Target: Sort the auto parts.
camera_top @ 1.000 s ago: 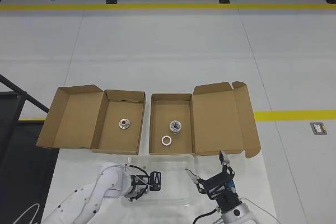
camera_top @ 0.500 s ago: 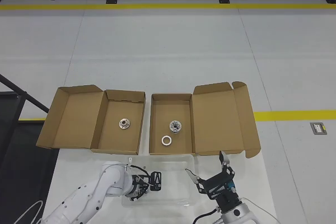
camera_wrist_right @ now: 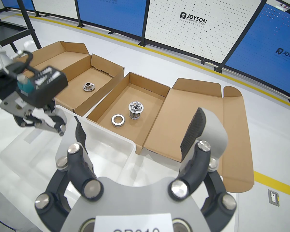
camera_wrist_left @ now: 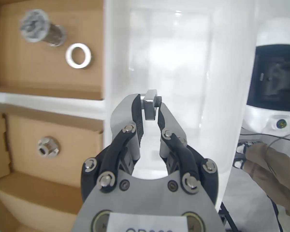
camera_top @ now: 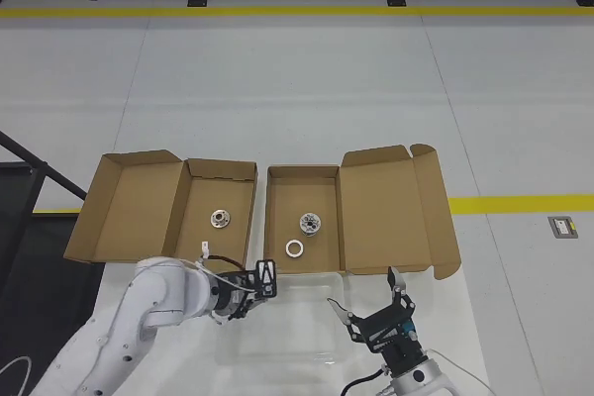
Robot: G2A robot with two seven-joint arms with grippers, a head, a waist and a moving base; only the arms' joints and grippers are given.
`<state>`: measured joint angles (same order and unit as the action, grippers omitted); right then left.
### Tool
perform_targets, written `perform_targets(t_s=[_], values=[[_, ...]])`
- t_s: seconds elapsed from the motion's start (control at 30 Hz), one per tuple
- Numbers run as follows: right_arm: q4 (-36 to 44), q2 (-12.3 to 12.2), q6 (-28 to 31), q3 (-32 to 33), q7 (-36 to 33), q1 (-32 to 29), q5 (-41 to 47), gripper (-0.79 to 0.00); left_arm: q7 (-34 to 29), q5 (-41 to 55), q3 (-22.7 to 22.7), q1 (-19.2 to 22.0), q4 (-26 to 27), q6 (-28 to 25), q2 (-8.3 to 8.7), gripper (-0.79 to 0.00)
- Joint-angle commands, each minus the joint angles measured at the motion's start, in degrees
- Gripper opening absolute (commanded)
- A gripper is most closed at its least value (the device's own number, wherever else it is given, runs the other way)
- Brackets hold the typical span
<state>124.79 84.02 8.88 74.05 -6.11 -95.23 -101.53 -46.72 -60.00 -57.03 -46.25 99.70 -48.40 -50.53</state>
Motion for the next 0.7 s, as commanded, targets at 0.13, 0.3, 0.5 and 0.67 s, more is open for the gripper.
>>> perform_targets(t_s=[0.13, 0.3, 0.5, 0.67], values=[[0.0, 0.0, 0.0, 0.0, 0.0, 0.0, 0.0, 0.0, 6.0, -3.1, -8.5, -1.5, 0.0, 8.0, 1.06, -0.785], [0.0, 0.0, 0.0, 0.0, 0.0, 0.0, 0.0, 0.0, 10.0, -5.7, -8.5, 1.4, -8.4, 12.0, 0.51, -0.785], [0.0, 0.0, 0.0, 0.0, 0.0, 0.0, 0.0, 0.0, 12.4, -7.6, 1.6, 10.2, -24.9, 14.1, -3.03, -0.785], [0.0, 0.0, 0.0, 0.0, 0.0, 0.0, 0.0, 0.0, 15.4, -8.8, 9.5, 16.5, -37.1, 16.2, -6.88, -0.785]])
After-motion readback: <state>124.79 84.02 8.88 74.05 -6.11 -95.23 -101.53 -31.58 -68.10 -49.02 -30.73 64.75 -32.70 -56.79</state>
